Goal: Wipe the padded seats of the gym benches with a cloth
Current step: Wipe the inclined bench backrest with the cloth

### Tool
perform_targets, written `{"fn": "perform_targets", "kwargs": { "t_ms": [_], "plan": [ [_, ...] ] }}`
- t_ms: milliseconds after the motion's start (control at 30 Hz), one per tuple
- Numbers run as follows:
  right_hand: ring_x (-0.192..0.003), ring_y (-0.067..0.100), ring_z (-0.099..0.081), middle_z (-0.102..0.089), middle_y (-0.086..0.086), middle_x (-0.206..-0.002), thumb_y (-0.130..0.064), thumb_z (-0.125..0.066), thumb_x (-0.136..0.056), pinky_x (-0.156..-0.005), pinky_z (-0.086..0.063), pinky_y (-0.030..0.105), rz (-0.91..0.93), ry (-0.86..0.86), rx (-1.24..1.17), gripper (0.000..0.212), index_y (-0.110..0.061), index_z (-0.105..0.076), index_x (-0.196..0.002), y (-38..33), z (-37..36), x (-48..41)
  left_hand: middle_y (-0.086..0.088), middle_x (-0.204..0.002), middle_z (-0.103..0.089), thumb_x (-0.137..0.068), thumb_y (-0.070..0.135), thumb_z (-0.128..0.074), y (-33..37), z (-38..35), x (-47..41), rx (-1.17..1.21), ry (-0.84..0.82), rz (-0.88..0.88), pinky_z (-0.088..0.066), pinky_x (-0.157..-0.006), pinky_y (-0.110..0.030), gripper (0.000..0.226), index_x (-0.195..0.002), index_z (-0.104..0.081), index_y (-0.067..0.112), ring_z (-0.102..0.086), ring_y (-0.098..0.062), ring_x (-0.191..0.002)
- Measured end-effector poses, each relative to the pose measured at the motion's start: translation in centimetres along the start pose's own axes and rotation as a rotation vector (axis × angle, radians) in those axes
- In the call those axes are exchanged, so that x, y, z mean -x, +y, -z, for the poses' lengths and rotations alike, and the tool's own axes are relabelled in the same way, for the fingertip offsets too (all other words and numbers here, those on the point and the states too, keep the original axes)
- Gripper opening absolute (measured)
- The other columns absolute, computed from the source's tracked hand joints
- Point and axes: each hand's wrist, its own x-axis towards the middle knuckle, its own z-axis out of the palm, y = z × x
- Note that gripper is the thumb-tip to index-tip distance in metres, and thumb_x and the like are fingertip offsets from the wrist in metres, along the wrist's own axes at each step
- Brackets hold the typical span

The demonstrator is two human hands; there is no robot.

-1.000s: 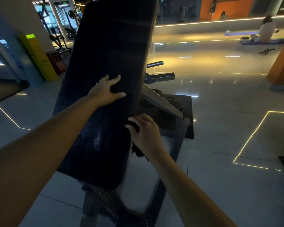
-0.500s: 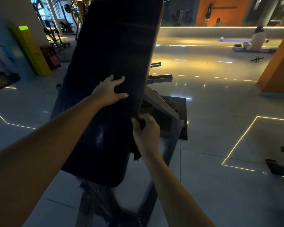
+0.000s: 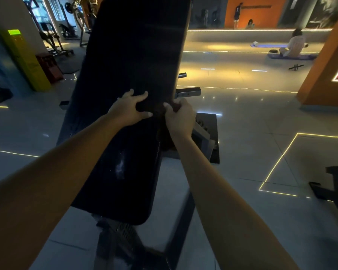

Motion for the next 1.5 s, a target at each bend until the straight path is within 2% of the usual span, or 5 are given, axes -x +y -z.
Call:
{"fn": "perform_targets", "kwargs": {
  "t_ms": [200,567,933,1133,1500],
  "plan": [
    [-0.101,0.013,-0.057,-0.062,0.004,-0.111,-0.025,-0.066,-0.093,-0.079,-0.042,0.013,0.158,0.009,0.095,0.024,-0.011,-0.068,-0.113,2.2,0.2,4.7,-0.006,-0.165,-0.003,-0.092,0.049,-0.06,-0.3,0.3,0.1,-0.03,-0.039,-0.024,-0.023,-0.118,-0.051,0.073,-0.153,-0.02,0.042,-0.009,-0.039,-0.149],
    [-0.1,0.023,-0.051,-0.06,0.012,-0.11,-0.02,-0.056,-0.099,-0.088,-0.046,0.029,0.656,-0.084,0.391,0.027,-0.002,-0.069,-0.115,7.2,1.9,11.8,-0.011,-0.163,-0.014,-0.101,0.024,-0.051,-6.9,-0.4,3.5,-0.015,0.032,-0.185,-0.019,-0.12,-0.047,0.053,-0.151,-0.033,0.03,-0.011,-0.031,-0.149],
    [-0.105,0.035,-0.055,-0.06,0.018,-0.114,-0.014,-0.052,-0.099,-0.094,-0.043,0.038,0.682,-0.034,0.516,0.026,-0.002,-0.068,-0.116,-1.8,-4.0,-3.4,0.004,-0.165,-0.002,-0.101,0.042,-0.044,-15.5,-1.9,8.1,-0.164,0.042,-0.13,-0.031,-0.114,-0.044,0.06,-0.154,-0.015,0.038,-0.003,-0.015,-0.151],
    [-0.124,0.03,-0.057,-0.063,0.015,-0.13,-0.025,-0.061,-0.096,-0.104,-0.042,0.035,0.779,-0.13,0.571,0.037,-0.006,-0.065,-0.128,-0.2,-5.2,-1.1,0.003,-0.165,-0.001,-0.102,0.042,-0.041,-16.1,-1.6,7.9,-0.176,0.058,-0.179,-0.041,-0.106,-0.041,0.059,-0.155,-0.015,0.036,-0.003,-0.016,-0.151],
    [-0.111,0.018,-0.067,-0.071,0.006,-0.117,-0.009,-0.074,-0.084,-0.092,-0.055,0.031,0.896,-0.415,0.459,0.029,-0.01,-0.075,-0.113,1.7,-6.8,8.0,-0.007,-0.164,-0.009,-0.099,0.034,-0.052,-15.9,-1.8,7.8,-0.084,0.074,-0.193,-0.029,-0.115,-0.045,0.062,-0.154,-0.023,0.03,-0.01,-0.026,-0.15]
  ]
}}
